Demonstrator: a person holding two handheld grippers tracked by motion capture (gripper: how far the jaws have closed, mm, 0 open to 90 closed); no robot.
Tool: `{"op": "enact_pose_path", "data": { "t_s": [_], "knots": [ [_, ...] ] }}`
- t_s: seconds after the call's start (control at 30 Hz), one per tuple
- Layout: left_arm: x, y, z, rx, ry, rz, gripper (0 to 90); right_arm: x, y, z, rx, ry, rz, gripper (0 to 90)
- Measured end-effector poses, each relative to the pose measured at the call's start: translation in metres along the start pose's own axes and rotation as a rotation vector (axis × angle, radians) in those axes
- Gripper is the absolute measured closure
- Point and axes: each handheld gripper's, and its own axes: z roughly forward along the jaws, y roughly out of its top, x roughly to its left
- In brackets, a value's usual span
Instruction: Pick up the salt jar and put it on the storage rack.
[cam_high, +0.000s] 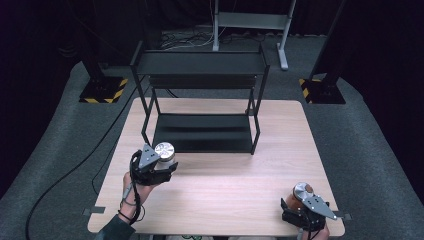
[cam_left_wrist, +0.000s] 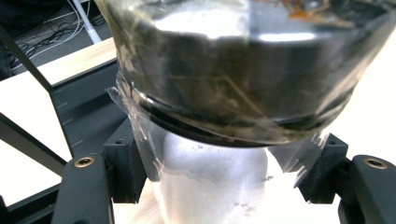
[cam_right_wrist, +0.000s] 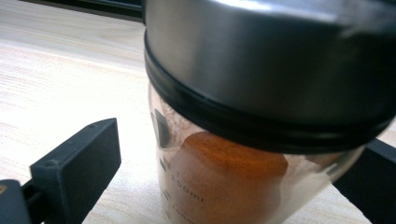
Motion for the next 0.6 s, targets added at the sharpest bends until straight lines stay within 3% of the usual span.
{"op": "enact_pose_path", "data": {
  "t_s": [0.6],
  "knots": [
    [0.019, 0.022, 0.010, 0.012, -0.009, -0.002, 30.8, 0.000, 0.000, 0.000, 0.002, -0.001, 0.000, 0.0]
  ]
}}
